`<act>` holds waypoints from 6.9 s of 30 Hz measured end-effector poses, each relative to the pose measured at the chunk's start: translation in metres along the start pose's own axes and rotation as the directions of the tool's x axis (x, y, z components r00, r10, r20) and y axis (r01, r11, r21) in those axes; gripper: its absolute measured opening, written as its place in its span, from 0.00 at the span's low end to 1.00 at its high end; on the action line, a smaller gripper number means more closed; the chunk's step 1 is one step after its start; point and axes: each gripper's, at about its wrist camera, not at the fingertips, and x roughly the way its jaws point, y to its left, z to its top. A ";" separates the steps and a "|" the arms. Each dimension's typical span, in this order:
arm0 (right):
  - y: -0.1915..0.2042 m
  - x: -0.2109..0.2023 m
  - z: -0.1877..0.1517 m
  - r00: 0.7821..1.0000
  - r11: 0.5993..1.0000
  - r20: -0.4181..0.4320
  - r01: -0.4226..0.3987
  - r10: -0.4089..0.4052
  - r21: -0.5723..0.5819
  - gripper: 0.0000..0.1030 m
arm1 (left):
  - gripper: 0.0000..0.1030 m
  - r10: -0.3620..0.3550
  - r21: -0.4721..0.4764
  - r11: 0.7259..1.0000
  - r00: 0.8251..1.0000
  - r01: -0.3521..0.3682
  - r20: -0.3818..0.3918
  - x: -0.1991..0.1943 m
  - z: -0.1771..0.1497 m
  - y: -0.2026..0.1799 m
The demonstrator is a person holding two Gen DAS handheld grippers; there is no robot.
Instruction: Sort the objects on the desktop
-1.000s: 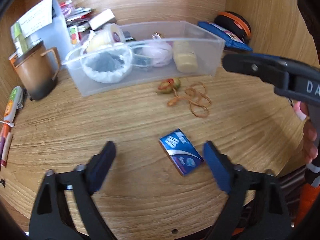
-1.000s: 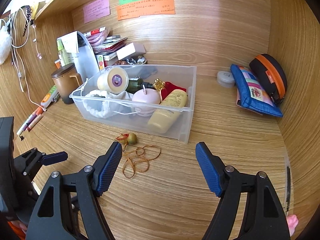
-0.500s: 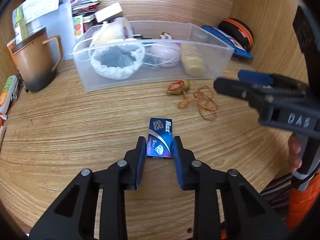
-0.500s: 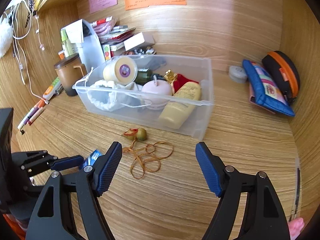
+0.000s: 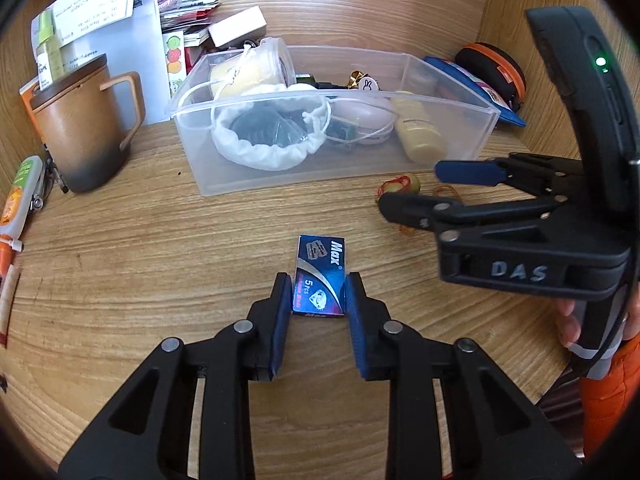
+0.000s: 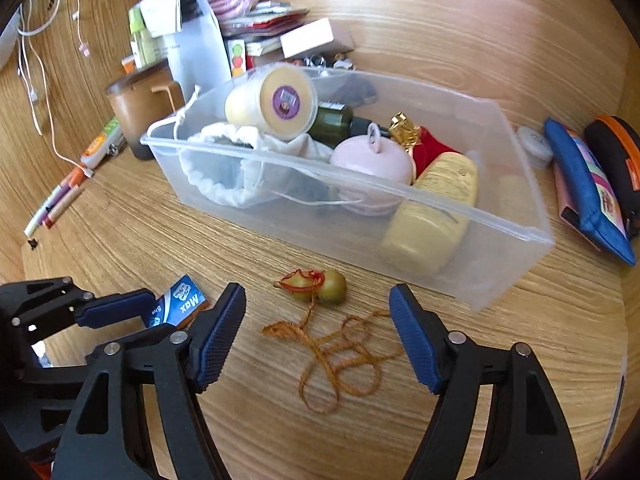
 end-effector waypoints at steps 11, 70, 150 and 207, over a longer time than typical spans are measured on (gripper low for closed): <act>0.005 0.019 0.003 0.999 0.999 -0.025 0.020 -0.021 -0.032 0.38 | 0.26 -0.041 -0.043 0.998 0.999 0.042 0.008 0.006 0.008 0.009; -0.006 -0.048 -0.006 0.991 0.999 0.134 -0.032 0.031 0.007 0.38 | 0.06 -0.035 -0.052 0.998 0.999 0.034 -0.016 0.013 0.017 0.016; -0.088 0.019 0.091 0.989 0.996 0.121 0.090 -0.088 -0.014 0.38 | 0.11 -0.074 0.184 0.981 0.994 0.058 0.082 0.070 0.163 -0.038; -0.058 -0.098 0.006 0.905 0.945 0.280 0.284 -0.320 0.161 1.00 | 1.00 0.225 0.005 0.971 0.913 -0.241 0.341 -0.073 0.091 -0.023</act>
